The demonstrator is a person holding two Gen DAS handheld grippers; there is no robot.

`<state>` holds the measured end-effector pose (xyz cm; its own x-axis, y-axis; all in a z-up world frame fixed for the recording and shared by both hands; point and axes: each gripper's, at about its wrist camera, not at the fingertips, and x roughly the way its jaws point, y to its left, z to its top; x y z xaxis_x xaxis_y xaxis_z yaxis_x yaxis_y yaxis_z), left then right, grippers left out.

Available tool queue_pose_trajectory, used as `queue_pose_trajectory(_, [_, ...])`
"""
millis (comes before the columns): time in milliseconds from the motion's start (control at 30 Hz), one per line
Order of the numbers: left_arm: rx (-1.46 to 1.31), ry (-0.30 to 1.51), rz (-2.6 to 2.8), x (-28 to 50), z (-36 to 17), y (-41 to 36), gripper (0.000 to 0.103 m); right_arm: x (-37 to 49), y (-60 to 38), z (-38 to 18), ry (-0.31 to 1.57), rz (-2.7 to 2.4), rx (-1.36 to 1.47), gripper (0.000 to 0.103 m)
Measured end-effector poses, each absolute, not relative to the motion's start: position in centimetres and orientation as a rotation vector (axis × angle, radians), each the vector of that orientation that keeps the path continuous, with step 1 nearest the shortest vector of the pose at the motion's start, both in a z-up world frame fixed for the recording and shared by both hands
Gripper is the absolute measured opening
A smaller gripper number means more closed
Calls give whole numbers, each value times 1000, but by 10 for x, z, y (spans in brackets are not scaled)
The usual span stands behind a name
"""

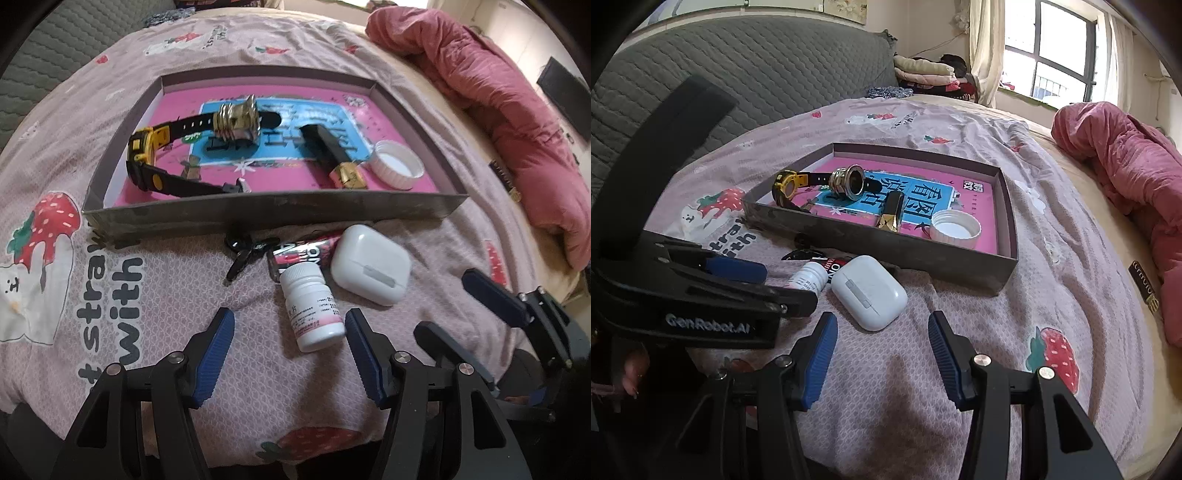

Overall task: Organize rigid objects
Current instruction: 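Move left tool toward the white pill bottle while right tool approaches the earbud case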

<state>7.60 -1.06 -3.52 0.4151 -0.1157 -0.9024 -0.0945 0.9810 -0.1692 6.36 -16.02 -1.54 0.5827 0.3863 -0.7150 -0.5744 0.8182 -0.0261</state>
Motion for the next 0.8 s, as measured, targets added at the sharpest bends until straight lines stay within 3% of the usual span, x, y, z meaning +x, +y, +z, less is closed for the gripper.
queue_pose_trajectory(800, [-232,1127,-14,74,-43,8,64,87,-129,-50,731,630,-384,53])
